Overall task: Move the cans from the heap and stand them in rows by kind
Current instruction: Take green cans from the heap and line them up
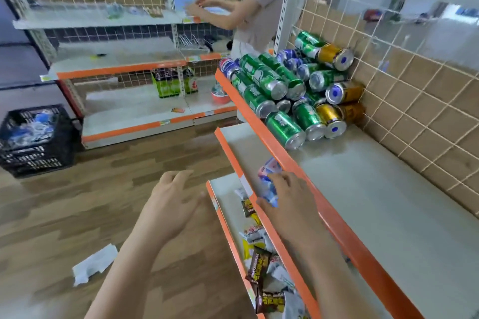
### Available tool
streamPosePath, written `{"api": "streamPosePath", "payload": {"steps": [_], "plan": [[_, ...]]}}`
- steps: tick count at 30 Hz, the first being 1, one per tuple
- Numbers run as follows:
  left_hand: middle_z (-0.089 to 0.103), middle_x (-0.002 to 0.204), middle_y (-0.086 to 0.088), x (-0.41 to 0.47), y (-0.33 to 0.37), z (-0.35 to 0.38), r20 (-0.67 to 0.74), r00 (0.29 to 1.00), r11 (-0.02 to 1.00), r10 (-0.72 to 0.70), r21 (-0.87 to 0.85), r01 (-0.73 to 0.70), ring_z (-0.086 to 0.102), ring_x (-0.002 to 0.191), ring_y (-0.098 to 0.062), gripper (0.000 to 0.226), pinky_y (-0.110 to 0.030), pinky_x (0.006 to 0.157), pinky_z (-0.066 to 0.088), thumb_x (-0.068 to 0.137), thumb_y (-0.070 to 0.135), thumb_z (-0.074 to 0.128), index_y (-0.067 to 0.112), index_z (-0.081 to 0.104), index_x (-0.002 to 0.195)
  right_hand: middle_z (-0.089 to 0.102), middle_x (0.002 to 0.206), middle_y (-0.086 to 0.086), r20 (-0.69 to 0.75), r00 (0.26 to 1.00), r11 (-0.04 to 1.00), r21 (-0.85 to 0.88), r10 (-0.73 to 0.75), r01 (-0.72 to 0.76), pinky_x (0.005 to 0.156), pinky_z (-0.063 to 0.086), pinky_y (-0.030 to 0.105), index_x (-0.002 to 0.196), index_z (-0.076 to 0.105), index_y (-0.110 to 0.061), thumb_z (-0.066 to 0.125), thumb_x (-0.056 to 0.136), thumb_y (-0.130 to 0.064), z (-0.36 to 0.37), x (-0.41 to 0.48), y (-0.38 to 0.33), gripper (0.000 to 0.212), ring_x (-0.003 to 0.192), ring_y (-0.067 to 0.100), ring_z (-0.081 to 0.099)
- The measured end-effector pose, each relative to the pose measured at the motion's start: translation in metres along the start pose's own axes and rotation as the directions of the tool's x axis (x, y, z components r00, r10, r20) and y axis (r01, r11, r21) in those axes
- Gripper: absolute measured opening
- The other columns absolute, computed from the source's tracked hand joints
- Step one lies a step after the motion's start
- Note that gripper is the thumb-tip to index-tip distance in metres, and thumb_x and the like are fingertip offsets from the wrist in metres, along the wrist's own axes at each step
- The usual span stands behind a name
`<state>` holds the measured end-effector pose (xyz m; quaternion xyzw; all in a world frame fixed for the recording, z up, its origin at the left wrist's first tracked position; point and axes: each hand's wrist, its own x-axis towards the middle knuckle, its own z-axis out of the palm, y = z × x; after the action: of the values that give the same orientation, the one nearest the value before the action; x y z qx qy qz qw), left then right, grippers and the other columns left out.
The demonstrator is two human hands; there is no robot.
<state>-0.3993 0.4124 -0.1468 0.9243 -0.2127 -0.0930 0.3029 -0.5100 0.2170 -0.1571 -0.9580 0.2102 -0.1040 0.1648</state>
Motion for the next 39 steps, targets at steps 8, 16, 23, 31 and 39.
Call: {"api": "streamPosePath", "payload": {"steps": [8, 16, 23, 31, 39], "plan": [[0.035, 0.141, 0.004, 0.121, -0.007, 0.005, 0.103, 0.988, 0.993, 0.119, -0.032, -0.117, 0.04, 0.125, -0.017, 0.052, -0.027, 0.097, 0.035, 0.09, 0.039, 0.054, 0.025, 0.039, 0.138, 0.054, 0.114, 0.005, -0.1, 0.987, 0.992, 0.02, 0.128, -0.126, 0.087, 0.042, 0.04, 0.117, 0.056, -0.016, 0.057, 0.081, -0.04, 0.005, 0.09, -0.001, 0.043, 0.104, 0.029, 0.049], [0.036, 0.139, 0.003, 0.269, 0.015, -0.015, 0.239, 0.858, 0.887, 0.456, -0.035, -0.461, 0.038, 0.128, -0.018, 0.054, -0.029, 0.103, 0.033, 0.088, 0.038, 0.057, 0.025, 0.04, 0.138, 0.051, 0.127, 0.012, -0.238, 0.895, 0.921, -0.005, 0.377, -0.389, 0.097, 0.041, 0.045, 0.125, 0.053, -0.01, 0.063, 0.084, -0.03, 0.013, 0.172, -0.02, 0.047, 0.117, 0.033, 0.045], [0.031, 0.145, -0.002, 0.337, 0.067, -0.008, 0.314, 0.64, 0.693, 0.701, -0.089, -0.716, 0.028, 0.134, -0.018, 0.059, -0.026, 0.107, 0.023, 0.089, 0.037, 0.057, 0.025, 0.033, 0.142, 0.047, 0.132, 0.008, -0.281, 0.801, 0.836, 0.012, 0.529, -0.548, 0.106, 0.034, 0.043, 0.128, 0.052, -0.015, 0.057, 0.086, -0.037, 0.018, 0.199, -0.015, 0.048, 0.125, 0.027, 0.04], [0.017, 0.153, -0.002, 0.373, 0.137, 0.014, 0.384, 0.297, 0.322, 0.874, -0.001, -0.947, 0.009, 0.144, -0.019, 0.072, -0.034, 0.117, -0.001, 0.086, 0.035, 0.062, 0.027, 0.022, 0.146, 0.04, 0.139, 0.002, -0.071, 0.792, 0.77, -0.193, 0.607, -0.608, 0.107, 0.031, 0.035, 0.141, 0.033, -0.024, 0.057, 0.083, -0.051, 0.008, 0.235, 0.01, 0.069, 0.128, 0.023, 0.036], [0.029, 0.146, -0.002, 0.395, 0.169, 0.039, 0.536, 0.197, 0.147, 0.821, 0.135, -0.98, 0.021, 0.139, -0.022, 0.08, -0.045, 0.118, 0.004, 0.082, 0.041, 0.063, 0.029, 0.018, 0.146, 0.05, 0.123, 0.003, 0.102, 0.719, 0.708, -0.31, 0.688, -0.634, 0.09, 0.04, 0.036, 0.14, 0.028, -0.025, 0.061, 0.07, -0.062, 0.002, 0.251, 0.026, 0.086, 0.117, 0.025, 0.048]]}}
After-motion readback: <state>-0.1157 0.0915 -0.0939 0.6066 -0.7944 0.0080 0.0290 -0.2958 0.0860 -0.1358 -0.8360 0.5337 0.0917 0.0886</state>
